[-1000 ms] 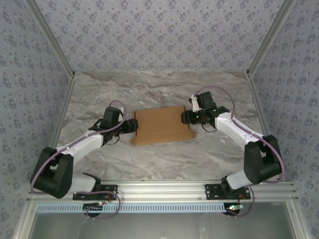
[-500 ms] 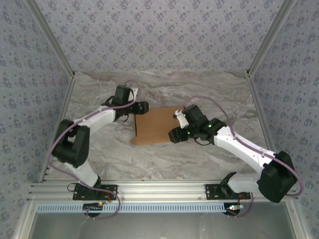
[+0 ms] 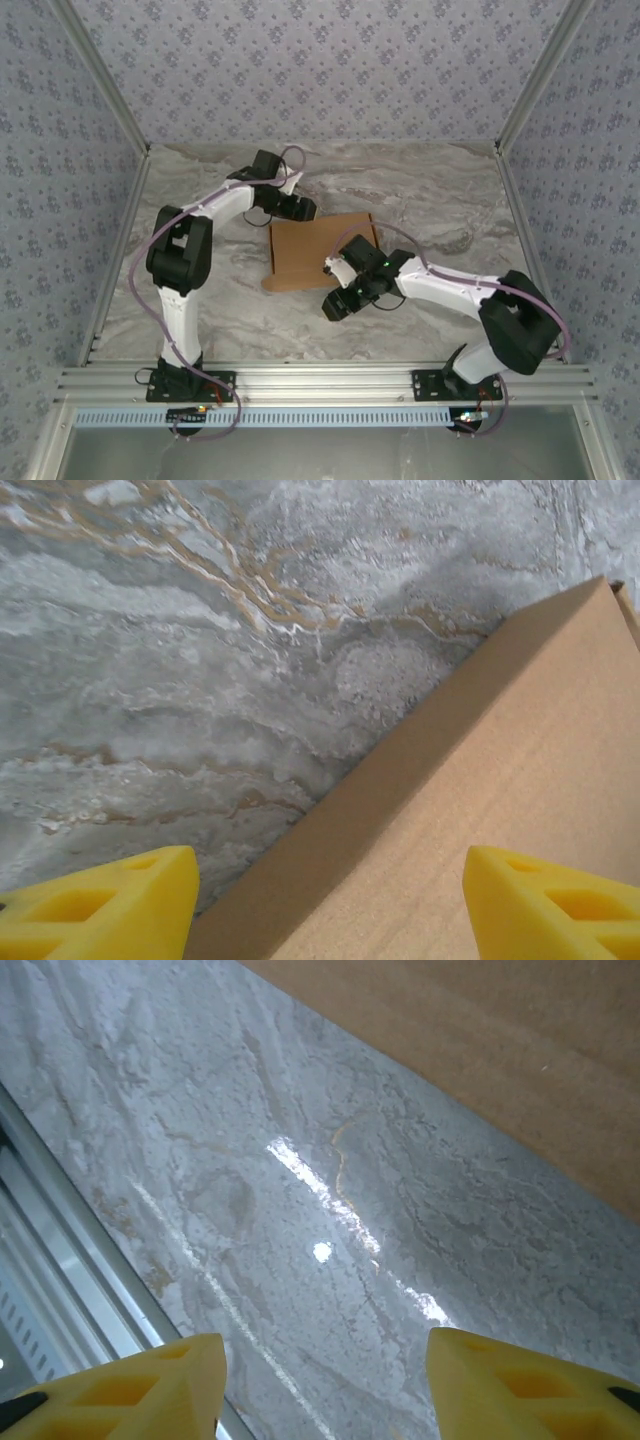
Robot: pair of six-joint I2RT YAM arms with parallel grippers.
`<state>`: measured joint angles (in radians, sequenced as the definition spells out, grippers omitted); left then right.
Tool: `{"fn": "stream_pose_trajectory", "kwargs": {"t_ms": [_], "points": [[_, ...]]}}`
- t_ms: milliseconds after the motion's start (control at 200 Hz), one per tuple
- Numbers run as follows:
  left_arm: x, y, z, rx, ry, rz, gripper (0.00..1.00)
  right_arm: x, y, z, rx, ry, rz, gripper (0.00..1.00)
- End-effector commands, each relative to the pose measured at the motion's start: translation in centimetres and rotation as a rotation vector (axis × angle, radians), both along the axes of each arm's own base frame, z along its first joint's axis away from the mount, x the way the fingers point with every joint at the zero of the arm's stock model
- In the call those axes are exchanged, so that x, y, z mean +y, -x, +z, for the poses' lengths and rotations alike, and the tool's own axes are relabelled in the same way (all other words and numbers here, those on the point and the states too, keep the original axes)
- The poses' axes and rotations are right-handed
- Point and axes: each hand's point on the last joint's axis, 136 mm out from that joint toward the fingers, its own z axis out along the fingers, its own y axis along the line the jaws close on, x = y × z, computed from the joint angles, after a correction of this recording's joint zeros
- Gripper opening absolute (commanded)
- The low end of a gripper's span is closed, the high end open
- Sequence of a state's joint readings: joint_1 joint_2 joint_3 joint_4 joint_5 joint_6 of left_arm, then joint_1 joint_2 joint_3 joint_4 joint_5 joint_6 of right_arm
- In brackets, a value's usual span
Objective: Fold the paper box
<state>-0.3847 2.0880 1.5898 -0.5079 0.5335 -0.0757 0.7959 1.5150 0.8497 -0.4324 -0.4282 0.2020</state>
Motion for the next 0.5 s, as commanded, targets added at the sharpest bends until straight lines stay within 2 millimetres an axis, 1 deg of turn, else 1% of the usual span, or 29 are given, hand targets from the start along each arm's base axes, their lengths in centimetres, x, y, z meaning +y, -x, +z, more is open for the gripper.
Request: {"fn": "stream_pose_trajectory", "kwargs": {"t_ms": [0, 170, 280, 495], "points": [[0.2, 1.4, 0.3, 0.068, 0.027, -0.051, 0.7, 0.7, -1.9, 1.1, -0.033, -0.046, -0.002, 0.56], [0.6, 2.5, 0.3, 0.085, 0.06, -0.054, 0.68, -0.2, -3.9, 1.1, -0.027, -0.056, -0.041, 0.55], [0.5, 3.5, 0.7, 0.082, 0.106, -0.046, 0.68, -1.5, -5.3, 1.1, -0.033, -0.051, -0.079, 0.56], [1.1, 5.8, -0.1, 0.099, 0.127, 0.001, 0.68, -4.1, -8.7, 2.2, -0.028, -0.109, -0.193, 0.57]]}}
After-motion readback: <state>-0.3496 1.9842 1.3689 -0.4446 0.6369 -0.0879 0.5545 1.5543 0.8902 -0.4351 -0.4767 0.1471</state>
